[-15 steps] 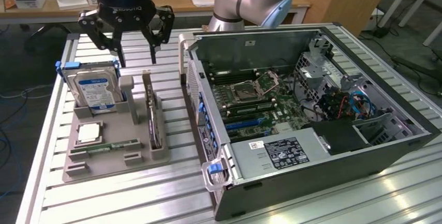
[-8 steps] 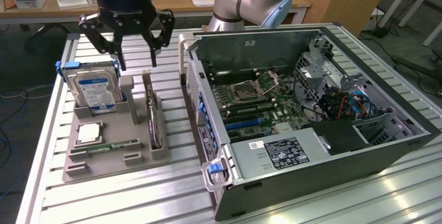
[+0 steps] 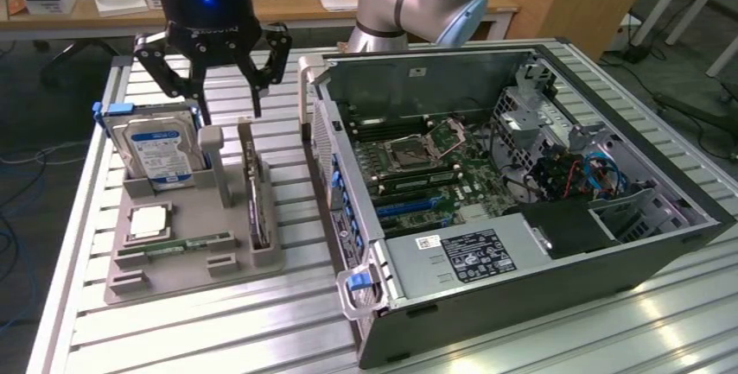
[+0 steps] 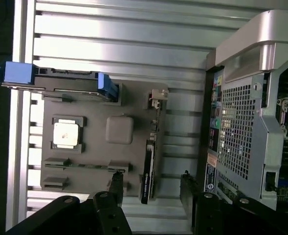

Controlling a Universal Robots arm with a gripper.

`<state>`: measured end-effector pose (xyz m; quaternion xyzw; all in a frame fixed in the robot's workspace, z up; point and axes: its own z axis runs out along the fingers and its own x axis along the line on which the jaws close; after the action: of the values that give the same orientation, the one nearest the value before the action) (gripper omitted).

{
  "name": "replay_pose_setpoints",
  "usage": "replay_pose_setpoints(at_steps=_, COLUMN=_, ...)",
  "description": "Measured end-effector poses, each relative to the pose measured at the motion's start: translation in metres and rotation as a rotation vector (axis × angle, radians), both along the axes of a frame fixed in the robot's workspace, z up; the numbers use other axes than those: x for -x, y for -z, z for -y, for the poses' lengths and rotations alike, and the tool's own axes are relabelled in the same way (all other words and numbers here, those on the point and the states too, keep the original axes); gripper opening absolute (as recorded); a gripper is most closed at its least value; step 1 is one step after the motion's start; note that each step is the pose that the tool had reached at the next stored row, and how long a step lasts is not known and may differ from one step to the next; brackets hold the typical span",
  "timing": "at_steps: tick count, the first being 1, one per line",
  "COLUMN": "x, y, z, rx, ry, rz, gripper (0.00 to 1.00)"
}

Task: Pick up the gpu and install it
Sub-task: 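Pick up the gpu and move the gpu toward the slot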

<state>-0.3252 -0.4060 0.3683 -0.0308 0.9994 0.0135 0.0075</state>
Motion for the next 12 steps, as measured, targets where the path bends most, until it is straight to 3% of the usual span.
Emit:
replay_pose_setpoints(at_steps=3, x=0.0000, y=0.0017, z=0.0006, rx=0.0002, ry=-0.032, rz=-0.0003, gripper=0.59)
replay_pose_setpoints(at_steps=12, x=0.0000, y=0.0101, z=0.0050, rx=0.0001, ry=-0.032, rz=-0.0002, gripper=0.59)
